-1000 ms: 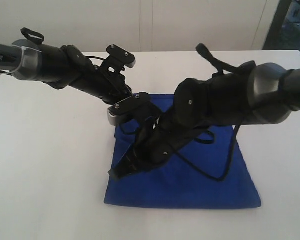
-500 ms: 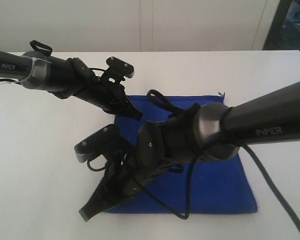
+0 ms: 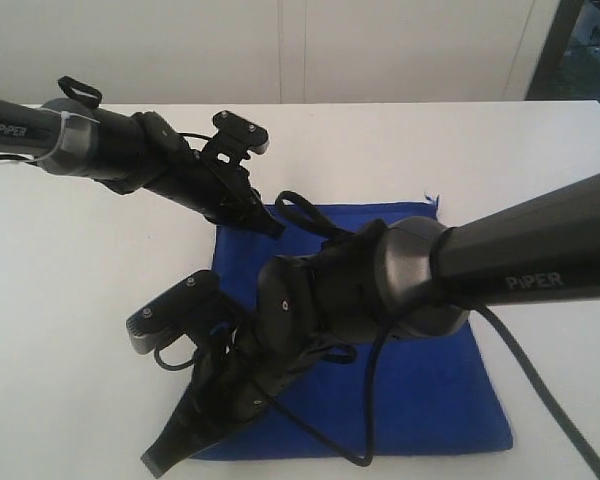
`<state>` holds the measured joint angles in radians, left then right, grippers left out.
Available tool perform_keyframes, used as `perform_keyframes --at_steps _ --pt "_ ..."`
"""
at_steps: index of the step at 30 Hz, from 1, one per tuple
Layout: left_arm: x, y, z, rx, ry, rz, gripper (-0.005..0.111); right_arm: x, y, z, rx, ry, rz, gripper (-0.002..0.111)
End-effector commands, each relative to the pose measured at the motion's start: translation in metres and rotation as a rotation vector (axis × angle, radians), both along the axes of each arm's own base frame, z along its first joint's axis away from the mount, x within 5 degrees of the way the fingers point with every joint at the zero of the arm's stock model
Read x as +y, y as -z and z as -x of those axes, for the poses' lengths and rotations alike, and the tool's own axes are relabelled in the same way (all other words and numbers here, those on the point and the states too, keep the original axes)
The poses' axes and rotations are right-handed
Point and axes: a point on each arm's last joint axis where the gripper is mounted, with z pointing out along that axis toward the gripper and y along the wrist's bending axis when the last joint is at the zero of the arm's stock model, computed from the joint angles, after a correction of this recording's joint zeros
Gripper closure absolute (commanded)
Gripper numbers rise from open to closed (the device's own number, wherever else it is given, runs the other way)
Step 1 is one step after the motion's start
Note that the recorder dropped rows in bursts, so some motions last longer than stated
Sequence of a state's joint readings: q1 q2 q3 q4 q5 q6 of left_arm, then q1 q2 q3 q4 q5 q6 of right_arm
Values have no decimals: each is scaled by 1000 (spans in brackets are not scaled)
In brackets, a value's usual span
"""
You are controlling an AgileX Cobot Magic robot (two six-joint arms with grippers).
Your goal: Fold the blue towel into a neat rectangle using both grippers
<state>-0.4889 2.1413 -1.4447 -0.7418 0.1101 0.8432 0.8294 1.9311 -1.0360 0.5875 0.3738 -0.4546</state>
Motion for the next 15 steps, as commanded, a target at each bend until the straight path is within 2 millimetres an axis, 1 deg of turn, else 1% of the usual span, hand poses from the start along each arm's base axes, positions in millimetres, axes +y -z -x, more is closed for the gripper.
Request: perform_keyframes --at_steps 1,3,6,11,14,15 --pt "1 -39 7 -43 40 28 107 -1 -4 5 3 -29 7 108" --pt "1 -48 10 -52 58 30 107 -1 -9 5 -10 -28 -5 108" --pt "2 -50 14 -41 107 1 107 -2 -13 7 -4 -30 -8 108" --pt "8 -43 17 40 134 -19 107 -2 -13 7 4 -18 -9 108" --pt "15 -35 14 62 126 -65 107 -2 -13 7 4 -18 -9 108" --pt "19 -29 12 72 119 -83 107 -2 -13 7 4 -18 -9 108"
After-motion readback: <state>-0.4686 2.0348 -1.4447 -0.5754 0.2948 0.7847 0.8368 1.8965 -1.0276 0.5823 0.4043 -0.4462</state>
